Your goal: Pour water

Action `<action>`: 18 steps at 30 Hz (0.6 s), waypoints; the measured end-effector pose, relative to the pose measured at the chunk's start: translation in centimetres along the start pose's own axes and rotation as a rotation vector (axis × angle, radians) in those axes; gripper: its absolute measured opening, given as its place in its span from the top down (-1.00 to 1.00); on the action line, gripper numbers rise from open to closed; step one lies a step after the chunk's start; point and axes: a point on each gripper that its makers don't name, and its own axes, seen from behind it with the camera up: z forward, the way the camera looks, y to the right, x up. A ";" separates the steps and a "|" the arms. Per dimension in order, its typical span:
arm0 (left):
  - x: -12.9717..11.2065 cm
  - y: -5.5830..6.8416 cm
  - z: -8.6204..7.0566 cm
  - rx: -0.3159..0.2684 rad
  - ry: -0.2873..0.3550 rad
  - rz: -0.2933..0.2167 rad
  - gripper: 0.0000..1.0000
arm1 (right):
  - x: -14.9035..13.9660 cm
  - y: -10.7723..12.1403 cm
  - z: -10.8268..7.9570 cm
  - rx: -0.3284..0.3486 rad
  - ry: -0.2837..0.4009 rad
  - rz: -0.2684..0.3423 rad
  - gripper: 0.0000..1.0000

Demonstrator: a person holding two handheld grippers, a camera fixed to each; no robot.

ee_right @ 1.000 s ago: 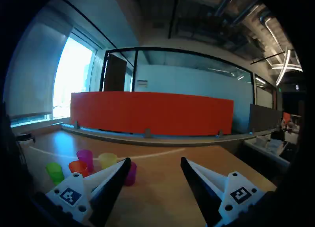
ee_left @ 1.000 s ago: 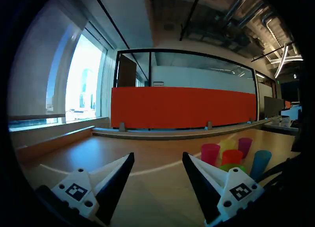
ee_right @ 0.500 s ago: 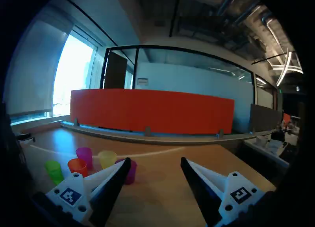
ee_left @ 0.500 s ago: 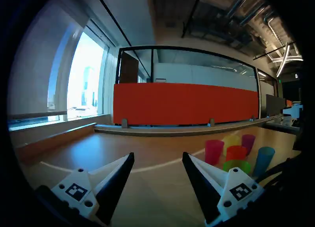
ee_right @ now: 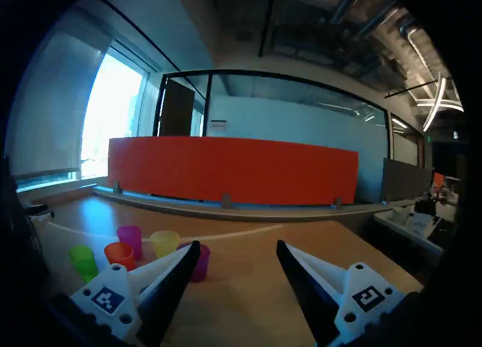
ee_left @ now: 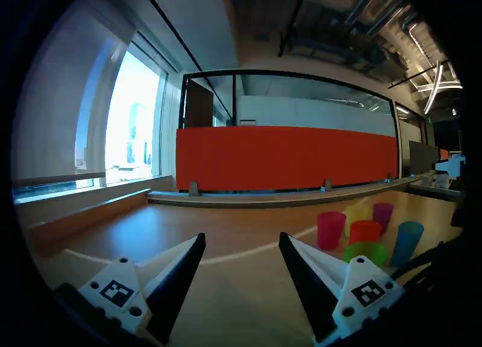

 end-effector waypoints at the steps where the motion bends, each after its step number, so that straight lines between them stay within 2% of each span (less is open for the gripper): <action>1: 0.0 0.0 0.0 0.000 0.000 0.000 -0.81 | 0.0 0.0 0.0 -0.001 0.003 -0.001 -0.96; 18: 0.1 0.0 0.0 0.000 -0.001 0.002 -0.80 | 0.7 2.0 -0.7 -0.029 0.087 0.008 -0.98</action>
